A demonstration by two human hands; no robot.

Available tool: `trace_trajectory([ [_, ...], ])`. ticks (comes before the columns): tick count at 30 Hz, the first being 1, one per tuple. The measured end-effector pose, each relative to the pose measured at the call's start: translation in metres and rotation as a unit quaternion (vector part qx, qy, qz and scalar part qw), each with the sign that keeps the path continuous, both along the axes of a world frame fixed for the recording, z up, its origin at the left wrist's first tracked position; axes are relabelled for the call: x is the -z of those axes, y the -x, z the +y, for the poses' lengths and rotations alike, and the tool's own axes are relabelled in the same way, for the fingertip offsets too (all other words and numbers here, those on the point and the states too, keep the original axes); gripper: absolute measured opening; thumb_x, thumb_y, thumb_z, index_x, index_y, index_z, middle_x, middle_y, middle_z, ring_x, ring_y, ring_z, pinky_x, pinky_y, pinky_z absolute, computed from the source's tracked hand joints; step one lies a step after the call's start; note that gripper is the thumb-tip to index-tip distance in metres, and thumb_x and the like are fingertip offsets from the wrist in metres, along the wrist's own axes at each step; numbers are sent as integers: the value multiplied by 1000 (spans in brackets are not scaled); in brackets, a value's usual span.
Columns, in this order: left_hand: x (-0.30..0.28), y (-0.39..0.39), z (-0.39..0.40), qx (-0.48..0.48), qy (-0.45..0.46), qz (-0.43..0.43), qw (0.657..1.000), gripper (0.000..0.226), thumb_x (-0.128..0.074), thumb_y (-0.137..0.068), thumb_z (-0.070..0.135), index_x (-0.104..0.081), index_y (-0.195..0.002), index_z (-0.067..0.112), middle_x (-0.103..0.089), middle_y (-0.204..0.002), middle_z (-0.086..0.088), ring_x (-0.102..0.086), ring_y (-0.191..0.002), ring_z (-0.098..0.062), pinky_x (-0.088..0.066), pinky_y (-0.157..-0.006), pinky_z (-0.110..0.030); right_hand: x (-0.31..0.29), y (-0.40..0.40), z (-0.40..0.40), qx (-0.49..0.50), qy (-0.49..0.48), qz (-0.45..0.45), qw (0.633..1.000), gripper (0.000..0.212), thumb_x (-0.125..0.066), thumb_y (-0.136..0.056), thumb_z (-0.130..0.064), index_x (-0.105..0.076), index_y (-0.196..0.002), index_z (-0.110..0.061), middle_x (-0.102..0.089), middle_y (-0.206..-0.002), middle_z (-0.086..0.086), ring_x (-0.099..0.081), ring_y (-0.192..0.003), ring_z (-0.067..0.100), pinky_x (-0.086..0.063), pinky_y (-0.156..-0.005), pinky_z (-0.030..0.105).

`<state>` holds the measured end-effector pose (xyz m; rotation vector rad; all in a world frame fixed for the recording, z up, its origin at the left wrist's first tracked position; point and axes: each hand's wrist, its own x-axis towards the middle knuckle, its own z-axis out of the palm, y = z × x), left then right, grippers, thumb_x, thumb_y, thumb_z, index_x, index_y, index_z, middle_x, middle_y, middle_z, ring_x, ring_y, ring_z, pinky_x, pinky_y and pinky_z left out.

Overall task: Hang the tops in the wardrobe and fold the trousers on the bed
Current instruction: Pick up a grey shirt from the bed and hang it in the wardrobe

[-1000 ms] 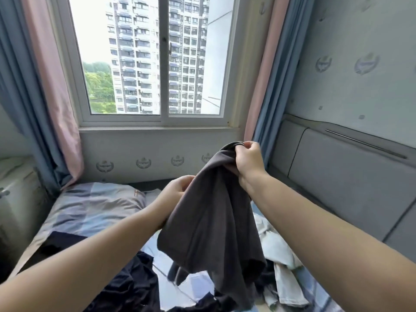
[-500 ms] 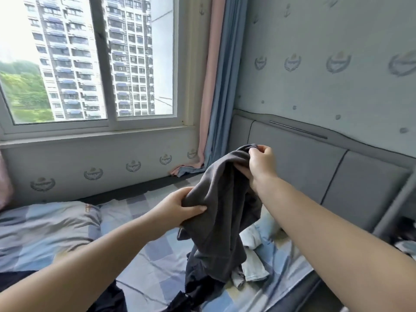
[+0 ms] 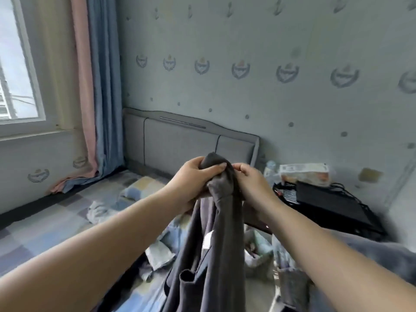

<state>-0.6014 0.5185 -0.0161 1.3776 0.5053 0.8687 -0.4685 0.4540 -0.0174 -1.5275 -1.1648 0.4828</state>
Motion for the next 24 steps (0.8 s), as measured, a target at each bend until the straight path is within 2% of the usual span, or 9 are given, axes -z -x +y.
trace_trajectory([
  [3, -5, -60, -46, 37, -10, 11, 999, 8, -69, -86, 16, -67, -86, 8, -71, -75, -6, -69, -67, -12, -53, -54, -22, -22, -41, -84, 56, -46, -108, 992, 30, -49, -88, -54, -65, -89, -29, -68, -88, -6, -64, -90, 9, -52, -81, 29],
  [6, -6, -109, -89, 66, -4, 16, 998, 11, -68, -87, 17, -67, -88, 6, -69, -72, -5, -67, -63, -10, -52, -52, -20, -32, -62, -155, 56, -43, -222, 973, 47, -51, -75, -73, -60, -101, -34, -61, -103, -9, -59, -94, -1, -48, -83, 21],
  [8, -8, -142, -120, 100, -5, 21, 995, 9, -64, -89, 14, -65, -84, 7, -68, -67, -5, -66, -57, -12, -50, -49, -20, -28, -74, -195, 89, 7, -329, 940, 54, -60, -69, -67, -54, -114, -37, -53, -112, -14, -53, -103, -1, -46, -85, 19],
  [12, -12, -196, -175, 177, 7, 27, 984, 11, -59, -89, 11, -63, -96, 4, -66, -73, -9, -66, -61, -17, -51, -51, -22, -19, -103, -252, 207, 51, -459, 863, 48, -67, -80, -25, -52, -125, -27, -48, -123, -6, -52, -110, 13, -46, -85, 30],
  [14, -15, -222, -206, 227, 32, 18, 973, 13, -64, -89, 17, -64, -97, 8, -70, -74, -4, -68, -65, -12, -54, -56, -22, -21, -125, -284, 253, 43, -441, 860, 32, -61, -83, -12, -59, -113, -21, -54, -114, -5, -56, -99, 15, -45, -80, 26],
  [18, -14, -259, -252, 293, 25, 21, 955, 29, -59, -92, 40, -69, -101, 15, -70, -94, -8, -65, -81, -11, -56, -73, -29, -28, -164, -328, 315, -5, -260, 913, 21, -54, -89, -9, -57, -91, -29, -61, -89, -18, -57, -86, 4, -38, -71, 3],
  [20, -11, -273, -269, 354, 29, -5, 935, 46, -52, -90, 52, -68, -110, 14, -65, -98, -12, -55, -89, -22, -49, -88, -38, -30, -181, -342, 349, -28, -196, 916, 16, -54, -92, -14, -56, -92, -30, -62, -89, -16, -58, -89, 5, -42, -76, 8],
  [22, -5, -286, -286, 411, 8, -50, 910, 51, -57, -86, 55, -62, -117, 15, -64, -90, 0, -56, -86, -18, -47, -80, -28, -32, -198, -358, 394, -63, -143, 906, 14, -54, -93, -16, -57, -90, -30, -65, -92, -12, -61, -91, 7, -46, -78, 15],
  [24, 4, -301, -300, 441, -76, -72, 891, 42, -66, -87, 38, -54, -123, 20, -70, -99, 10, -65, -95, -10, -49, -78, -18, -37, -211, -373, 430, -99, -99, 892, 15, -54, -94, -16, -57, -86, -29, -67, -92, -7, -63, -90, 10, -49, -79, 21],
])
